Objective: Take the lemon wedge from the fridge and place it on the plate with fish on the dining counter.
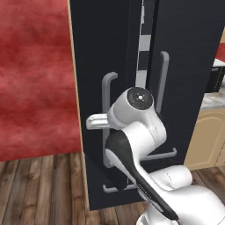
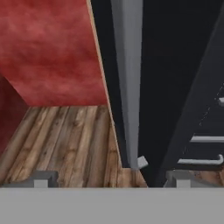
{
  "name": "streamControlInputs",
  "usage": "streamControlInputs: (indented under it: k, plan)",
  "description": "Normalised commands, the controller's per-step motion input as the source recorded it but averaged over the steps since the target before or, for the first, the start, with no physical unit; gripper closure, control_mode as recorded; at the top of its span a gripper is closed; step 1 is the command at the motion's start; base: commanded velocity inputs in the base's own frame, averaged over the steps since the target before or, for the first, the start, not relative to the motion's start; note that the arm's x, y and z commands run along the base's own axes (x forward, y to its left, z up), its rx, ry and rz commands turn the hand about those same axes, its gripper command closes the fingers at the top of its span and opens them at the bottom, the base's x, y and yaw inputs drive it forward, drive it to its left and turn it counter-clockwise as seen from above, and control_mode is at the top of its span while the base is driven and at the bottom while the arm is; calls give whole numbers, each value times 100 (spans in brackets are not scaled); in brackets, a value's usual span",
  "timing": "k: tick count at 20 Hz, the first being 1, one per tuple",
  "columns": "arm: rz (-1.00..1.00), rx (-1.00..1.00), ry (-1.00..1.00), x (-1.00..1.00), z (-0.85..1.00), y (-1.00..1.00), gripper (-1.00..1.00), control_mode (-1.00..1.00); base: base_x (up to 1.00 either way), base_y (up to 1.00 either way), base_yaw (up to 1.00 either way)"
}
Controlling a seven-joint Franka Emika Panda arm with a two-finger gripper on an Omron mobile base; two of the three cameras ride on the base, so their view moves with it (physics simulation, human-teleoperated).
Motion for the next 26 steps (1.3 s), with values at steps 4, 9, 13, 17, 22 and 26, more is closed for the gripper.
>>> streamControlInputs:
  k: [4,9,13,17,22,26]
  plan:
    - [2,26,0,-100,83,-33,-100,-100,0,0,0]
    - [0,17,-21,-100,86,-73,-100,-100,0,0,0]
    - [0,0,-45,-100,65,-99,-100,-100,0,0,0]
    - [0,0,-41,-100,62,-100,-100,-100,0,0,0]
    - [3,17,-15,-95,66,-96,-100,-100,0,0,0]
    - [-2,7,-2,-8,14,-24,-100,-100,0,0,0]
